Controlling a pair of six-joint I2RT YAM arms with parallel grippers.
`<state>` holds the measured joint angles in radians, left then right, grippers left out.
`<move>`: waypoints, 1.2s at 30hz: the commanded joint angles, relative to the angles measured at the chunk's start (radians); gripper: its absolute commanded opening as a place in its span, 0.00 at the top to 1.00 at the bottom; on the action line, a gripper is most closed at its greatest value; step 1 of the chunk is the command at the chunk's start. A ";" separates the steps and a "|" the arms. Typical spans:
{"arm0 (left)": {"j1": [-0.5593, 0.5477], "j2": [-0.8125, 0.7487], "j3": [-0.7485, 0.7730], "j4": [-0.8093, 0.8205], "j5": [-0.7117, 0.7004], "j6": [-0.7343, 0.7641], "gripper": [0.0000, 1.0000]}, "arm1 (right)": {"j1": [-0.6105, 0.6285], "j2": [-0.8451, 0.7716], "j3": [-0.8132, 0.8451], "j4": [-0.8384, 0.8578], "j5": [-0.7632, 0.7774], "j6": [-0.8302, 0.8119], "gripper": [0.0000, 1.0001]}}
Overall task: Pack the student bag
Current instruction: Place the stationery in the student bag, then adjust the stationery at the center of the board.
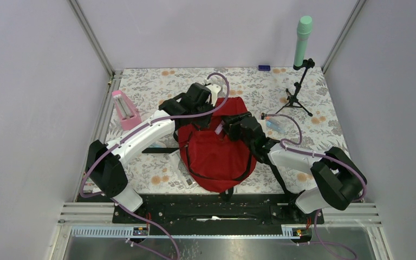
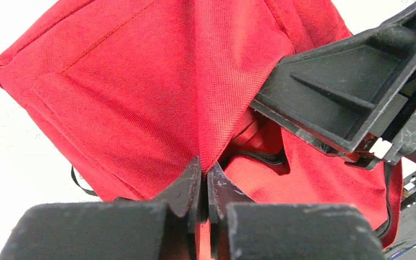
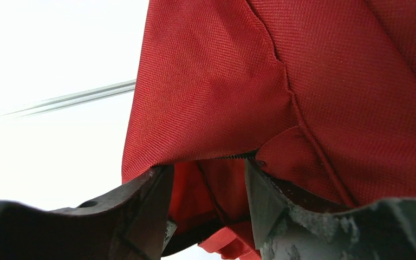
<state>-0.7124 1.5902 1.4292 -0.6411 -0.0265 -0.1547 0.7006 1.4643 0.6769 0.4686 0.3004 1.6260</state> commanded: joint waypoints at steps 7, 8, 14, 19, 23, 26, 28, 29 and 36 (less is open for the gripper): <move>0.001 -0.076 0.012 -0.009 -0.018 0.003 1.00 | -0.013 -0.071 0.010 0.077 0.108 -0.133 0.39; 0.001 -0.075 0.013 -0.009 -0.020 0.004 1.00 | -0.010 -0.083 0.000 0.089 0.104 -0.146 0.39; 0.001 -0.068 0.012 -0.010 -0.023 0.012 1.00 | 0.002 -0.188 -0.055 0.143 0.061 -0.303 0.39; 0.001 -0.071 0.011 -0.014 -0.053 0.031 1.00 | 0.003 -0.377 -0.120 0.055 -0.017 -0.484 0.39; 0.004 -0.074 0.012 -0.014 -0.052 0.034 1.00 | 0.000 -0.574 -0.140 -0.194 0.051 -0.718 0.29; 0.004 -0.074 0.013 -0.014 -0.048 0.034 1.00 | -0.056 -0.663 -0.130 -0.371 0.046 -0.858 0.20; 0.004 -0.075 0.010 -0.014 -0.050 0.035 1.00 | -0.141 -0.691 -0.112 -0.485 -0.047 -0.891 0.18; 0.005 -0.076 0.011 -0.014 -0.051 0.036 1.00 | -0.192 -0.694 -0.105 -0.517 -0.103 -0.908 0.16; 0.007 -0.067 0.009 -0.014 -0.056 0.040 1.00 | -0.418 -0.565 -0.011 -0.699 -0.319 -1.089 0.12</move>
<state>-0.7105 1.5826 1.4292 -0.6579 -0.0532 -0.1280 0.3565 0.8276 0.5777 -0.0765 0.1242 0.7082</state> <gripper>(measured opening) 0.020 0.874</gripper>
